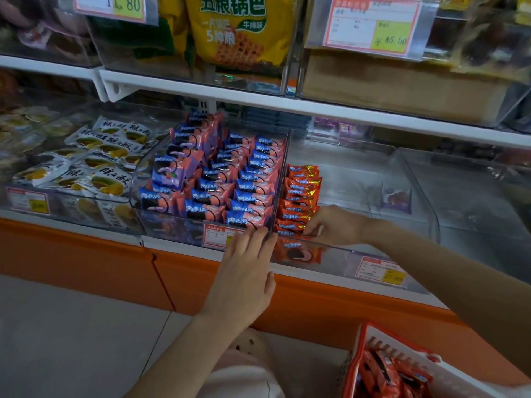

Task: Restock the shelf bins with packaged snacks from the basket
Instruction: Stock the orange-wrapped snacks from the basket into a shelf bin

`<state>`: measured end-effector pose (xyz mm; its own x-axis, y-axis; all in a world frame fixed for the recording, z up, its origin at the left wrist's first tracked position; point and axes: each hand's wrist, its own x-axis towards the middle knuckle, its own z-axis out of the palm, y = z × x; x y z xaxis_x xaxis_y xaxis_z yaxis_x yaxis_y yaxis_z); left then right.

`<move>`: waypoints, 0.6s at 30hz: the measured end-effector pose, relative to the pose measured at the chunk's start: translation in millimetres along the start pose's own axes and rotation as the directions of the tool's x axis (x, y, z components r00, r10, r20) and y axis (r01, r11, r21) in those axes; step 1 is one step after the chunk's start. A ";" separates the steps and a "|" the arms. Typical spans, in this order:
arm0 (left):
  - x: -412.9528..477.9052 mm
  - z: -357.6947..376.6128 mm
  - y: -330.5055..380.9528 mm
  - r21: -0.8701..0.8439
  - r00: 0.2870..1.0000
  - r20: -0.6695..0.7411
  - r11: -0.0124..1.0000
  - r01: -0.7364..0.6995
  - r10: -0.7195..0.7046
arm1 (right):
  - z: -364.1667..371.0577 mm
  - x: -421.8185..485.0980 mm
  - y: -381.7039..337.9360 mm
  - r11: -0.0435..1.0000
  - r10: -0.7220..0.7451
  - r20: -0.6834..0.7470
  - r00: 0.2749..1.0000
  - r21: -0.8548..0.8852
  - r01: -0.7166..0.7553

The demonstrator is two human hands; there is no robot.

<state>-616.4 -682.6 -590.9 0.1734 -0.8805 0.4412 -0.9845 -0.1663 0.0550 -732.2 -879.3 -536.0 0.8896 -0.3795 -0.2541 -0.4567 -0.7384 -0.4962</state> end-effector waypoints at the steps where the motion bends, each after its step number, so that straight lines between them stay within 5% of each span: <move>1: 0.1 0.3 0.5 -0.002 1.000 -0.009 1.000 -0.005 0.005 | 1.1 -1.4 2.0 1.000 -0.011 -0.015 1.000 0.007 0.011; 6: -0.2 1.8 0.5 -0.023 1.000 -0.026 1.000 0.002 -0.002 | 6.7 -1.2 10.3 0.997 0.007 -0.044 0.999 0.073 -0.003; 13: -1.1 1.1 0.3 0.002 1.000 -0.021 1.000 -0.011 0.011 | -2.2 16.8 -8.1 0.980 0.008 0.111 0.994 -0.197 0.014; 18: -1.1 0.2 0.2 0.020 1.000 -0.003 1.000 -0.016 0.016 | 3.5 8.3 -7.9 0.959 -0.064 0.016 0.998 -0.275 0.066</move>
<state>-616.7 -681.7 -591.6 0.1577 -0.8819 0.4443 -0.9864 -0.1614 0.0299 -721.2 -874.7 -537.1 0.9171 -0.3220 -0.2352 -0.3792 -0.8866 -0.2648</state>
